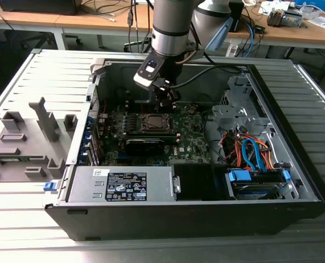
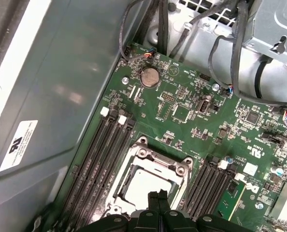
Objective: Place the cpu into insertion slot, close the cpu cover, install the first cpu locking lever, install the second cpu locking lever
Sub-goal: 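Install the first cpu locking lever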
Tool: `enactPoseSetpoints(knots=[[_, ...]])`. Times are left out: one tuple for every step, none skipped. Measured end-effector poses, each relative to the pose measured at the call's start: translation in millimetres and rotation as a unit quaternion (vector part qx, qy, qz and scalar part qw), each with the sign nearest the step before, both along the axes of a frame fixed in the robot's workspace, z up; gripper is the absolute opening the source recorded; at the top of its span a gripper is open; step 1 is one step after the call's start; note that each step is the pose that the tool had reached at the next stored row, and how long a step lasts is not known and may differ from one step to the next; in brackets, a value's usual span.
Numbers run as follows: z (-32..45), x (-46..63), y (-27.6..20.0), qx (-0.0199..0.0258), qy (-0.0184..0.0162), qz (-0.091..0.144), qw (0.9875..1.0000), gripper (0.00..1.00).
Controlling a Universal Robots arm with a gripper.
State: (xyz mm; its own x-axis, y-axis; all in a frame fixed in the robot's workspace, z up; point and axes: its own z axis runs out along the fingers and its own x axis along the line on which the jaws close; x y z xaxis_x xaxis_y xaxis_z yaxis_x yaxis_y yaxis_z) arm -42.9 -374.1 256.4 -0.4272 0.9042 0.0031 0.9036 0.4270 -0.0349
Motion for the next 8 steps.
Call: enactPoseSetpoints(knots=[[0.0, 0.0, 0.0, 0.0000, 0.0000, 0.002, 1.0000, 0.11], [0.0, 0.0, 0.0, 0.0000, 0.0000, 0.004, 1.0000, 0.11], [0.0, 0.0, 0.0, 0.0000, 0.0000, 0.005, 1.0000, 0.11], [0.0, 0.0, 0.0, 0.0000, 0.0000, 0.008, 1.0000, 0.11], [0.0, 0.0, 0.0, 0.0000, 0.0000, 0.010, 0.9999, 0.11], [0.0, 0.0, 0.0, 0.0000, 0.0000, 0.012, 0.9999, 0.11], [0.0, 0.0, 0.0, 0.0000, 0.0000, 0.014, 0.9999, 0.11], [0.0, 0.0, 0.0, 0.0000, 0.0000, 0.017, 0.9999, 0.11]])
